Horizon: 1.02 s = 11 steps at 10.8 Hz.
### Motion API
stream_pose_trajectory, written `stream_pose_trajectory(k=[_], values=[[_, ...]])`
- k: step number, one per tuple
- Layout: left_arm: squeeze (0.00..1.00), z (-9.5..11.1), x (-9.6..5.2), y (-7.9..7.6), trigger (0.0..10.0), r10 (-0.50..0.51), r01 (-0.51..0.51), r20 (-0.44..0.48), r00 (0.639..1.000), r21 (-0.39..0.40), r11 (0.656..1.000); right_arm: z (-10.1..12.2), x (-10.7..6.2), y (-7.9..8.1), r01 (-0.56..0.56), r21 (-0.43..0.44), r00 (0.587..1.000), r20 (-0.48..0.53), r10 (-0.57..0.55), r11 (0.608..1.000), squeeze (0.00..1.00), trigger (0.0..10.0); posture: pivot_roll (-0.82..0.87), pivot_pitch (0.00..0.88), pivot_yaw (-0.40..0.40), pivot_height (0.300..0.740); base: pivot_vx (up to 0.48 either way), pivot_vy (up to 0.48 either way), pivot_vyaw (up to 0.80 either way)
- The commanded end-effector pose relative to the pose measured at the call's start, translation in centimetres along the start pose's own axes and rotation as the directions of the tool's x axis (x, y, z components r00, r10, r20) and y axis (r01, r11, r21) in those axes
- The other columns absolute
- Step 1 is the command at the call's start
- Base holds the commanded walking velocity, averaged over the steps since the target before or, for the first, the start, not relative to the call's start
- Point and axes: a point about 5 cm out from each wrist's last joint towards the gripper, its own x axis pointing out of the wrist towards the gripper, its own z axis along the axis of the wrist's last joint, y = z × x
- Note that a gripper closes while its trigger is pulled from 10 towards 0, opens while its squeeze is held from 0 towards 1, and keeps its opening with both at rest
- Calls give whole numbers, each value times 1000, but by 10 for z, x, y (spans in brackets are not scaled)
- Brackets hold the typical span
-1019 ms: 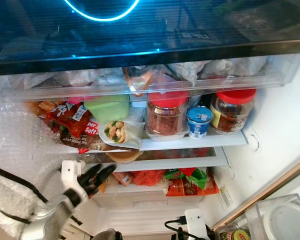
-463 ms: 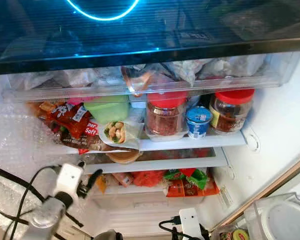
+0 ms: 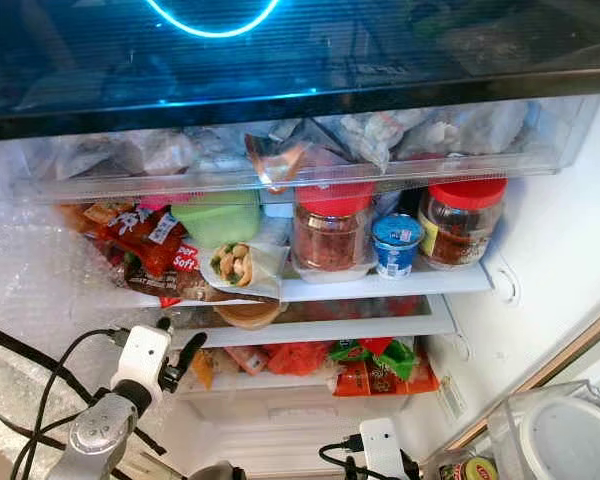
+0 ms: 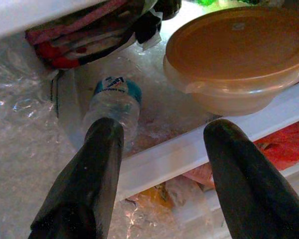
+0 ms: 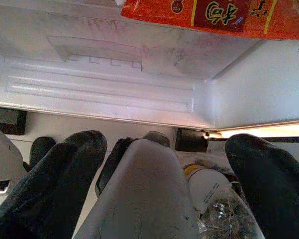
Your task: Restocking fridge
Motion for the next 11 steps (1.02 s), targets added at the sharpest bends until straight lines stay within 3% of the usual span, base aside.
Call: stream_pose_trajectory(k=[1, 8, 9, 11], values=[[0, -4, -1, 2, 10000, 12, -12, -16, 1000, -10, 1000, -19, -4, 3, -9, 2, 997, -72, 9, 1000, 0, 10000, 24, 23, 60, 670, -315, 0, 0], [0, -10, -3, -1, 10000, 27, -28, -28, 999, -45, 999, -20, -4, -4, -5, -7, 996, -84, 4, 1000, 0, 10000, 21, 48, 52, 670, -331, 0, 0], [0, -15, -4, 1, 10000, 41, -44, -58, 997, -48, 998, -20, -4, -3, -7, -9, 997, -83, 7, 1000, 0, 10000, 21, 49, 52, 670, -330, 0, 0], [0, -43, -8, 9, 10000, 79, -103, -210, 975, -106, 989, -21, -4, -3, -9, -9, 996, -83, 8, 1000, 0, 10000, 22, 52, 53, 670, 0, 0, 0]])
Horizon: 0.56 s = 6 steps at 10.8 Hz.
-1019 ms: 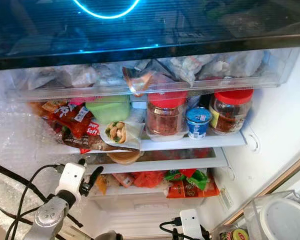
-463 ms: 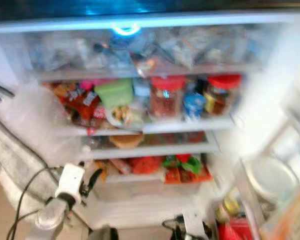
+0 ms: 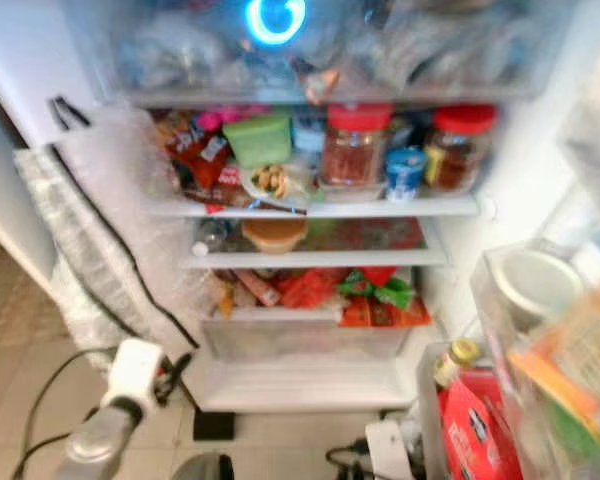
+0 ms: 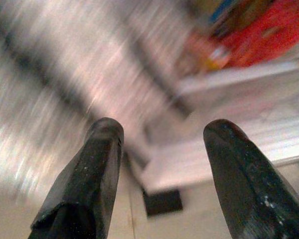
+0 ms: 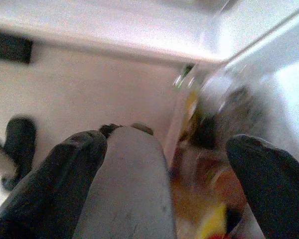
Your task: Restocking fridge
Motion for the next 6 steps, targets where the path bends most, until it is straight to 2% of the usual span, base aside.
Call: stream_pose_trajectory(k=[1, 2, 4, 5, 6], values=[[0, -14, -3, 6, 10000, 28, -30, -64, 998, -35, 999, -12, -2, 4, -13, -3, 999, -45, 13, 1000, 0, 10000, 26, 51, 53, 670, 0, 0, 0], [0, -43, -8, 17, 10000, 75, -94, -211, 975, -78, 993, -12, -2, 4, -13, -1, 999, -47, 13, 1000, 0, 10000, 32, 52, 54, 670, 0, 0, 0], [0, -76, -21, 34, 10000, 173, -237, -393, 903, -120, 964, -12, -2, 6, -17, 1, 999, -48, 17, 1000, 0, 10000, 28, 53, 53, 670, 0, 0, 0], [0, -83, -23, 31, 10000, 153, -208, -431, 889, -82, 975, -13, -2, 6, -18, 1, 999, -50, 18, 1000, 0, 10000, 28, 53, 53, 670, 0, 0, 0], [0, -88, -24, 24, 10000, 123, -168, -455, 882, -60, 984, -13, -2, 6, -17, 3, 998, -52, 17, 1000, 0, 10000, 26, 51, 59, 670, 0, 360, 0]])
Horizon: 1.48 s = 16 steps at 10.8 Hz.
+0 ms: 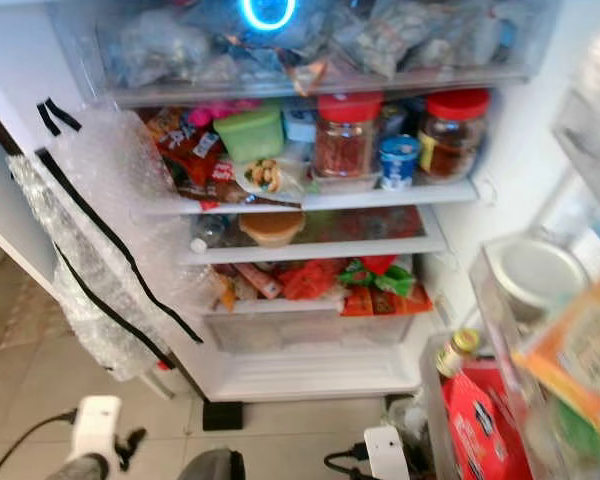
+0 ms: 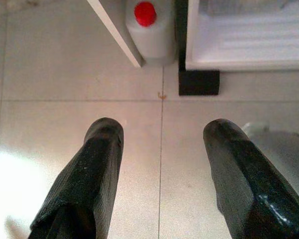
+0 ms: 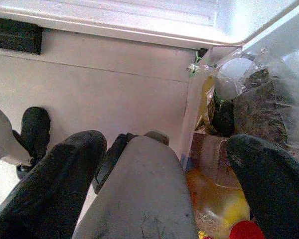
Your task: Restocking fridge
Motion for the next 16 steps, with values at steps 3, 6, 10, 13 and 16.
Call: stream_pose_trajectory(k=[3, 6, 10, 13, 16], values=[[0, -13, -1, -6, 10000, 2, -3, -44, 999, -10, 1000, -17, -3, 5, -20, -18, 998, -61, 19, 1000, 0, 10000, 27, 48, 58, 670, 0, 382, 0], [0, -28, -4, -5, 10000, 0, 3, -110, 994, 30, 1000, -15, -3, 8, -26, -8, 998, -56, 26, 1000, 0, 10000, 24, 26, 65, 670, 0, 379, 0], [0, -41, -9, -5, 10000, -6, 10, -164, 986, 23, 1000, -16, -3, 7, -25, 6, 998, -57, 25, 1000, 0, 10000, 25, 0, 64, 670, 0, 380, 0], [0, -52, -13, -3, 10000, 12, -8, -201, 980, 18, 1000, -17, -3, 9, -33, 10, 998, -58, 33, 999, 0, 10000, 16, 0, 68, 670, 0, 379, 0], [0, -56, -14, -3, 10000, 9, -6, -219, 976, 14, 1000, -21, -4, 3, -29, 4, 997, -71, 29, 1000, 0, 10000, 21, 0, 63, 670, 0, 376, 0]])
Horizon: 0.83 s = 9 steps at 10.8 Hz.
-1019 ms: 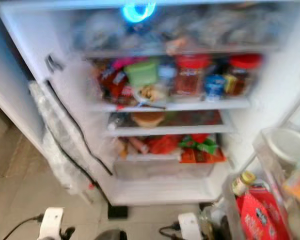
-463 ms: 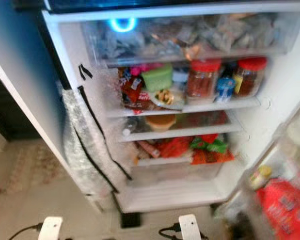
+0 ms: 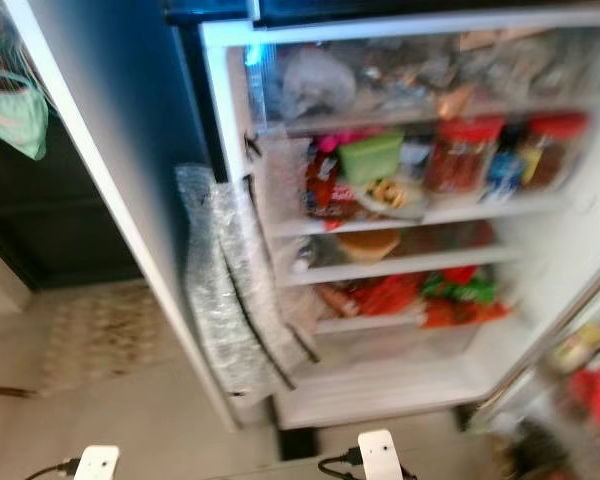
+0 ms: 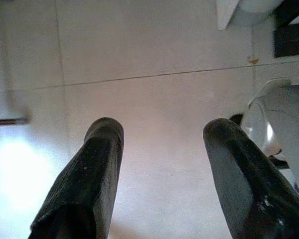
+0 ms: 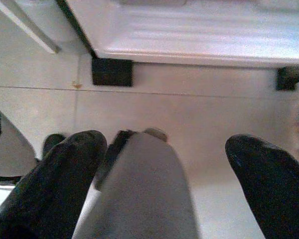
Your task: Restocking fridge
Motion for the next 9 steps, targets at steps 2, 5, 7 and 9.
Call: stream_pose_trajectory(k=[2, 5, 7, 9], values=[[0, -6, -1, 0, 10000, 0, 0, -25, 1000, -7, 1000, -18, -4, -7, 3, 4, 998, -64, -3, 1000, 0, 10000, 26, 0, 60, 670, 0, 373, 0], [0, -9, -1, 0, 10000, 2, -2, -37, 999, -15, 1000, -12, -2, -4, 1, 5, 999, -53, -1, 1000, 0, 10000, 20, 17, 67, 670, 0, 375, 0], [0, -10, -2, -1, 10000, -5, 5, -41, 999, -12, 1000, -13, -2, -7, 8, 7, 998, -56, -7, 1000, 0, 10000, 18, 30, 66, 670, 0, 373, 0], [0, -10, -1, -3, 10000, -11, 10, -36, 999, -8, 1000, -16, -4, -14, 18, 7, 998, -64, -17, 1000, 0, 10000, 17, 38, 61, 670, 0, 0, 0]])
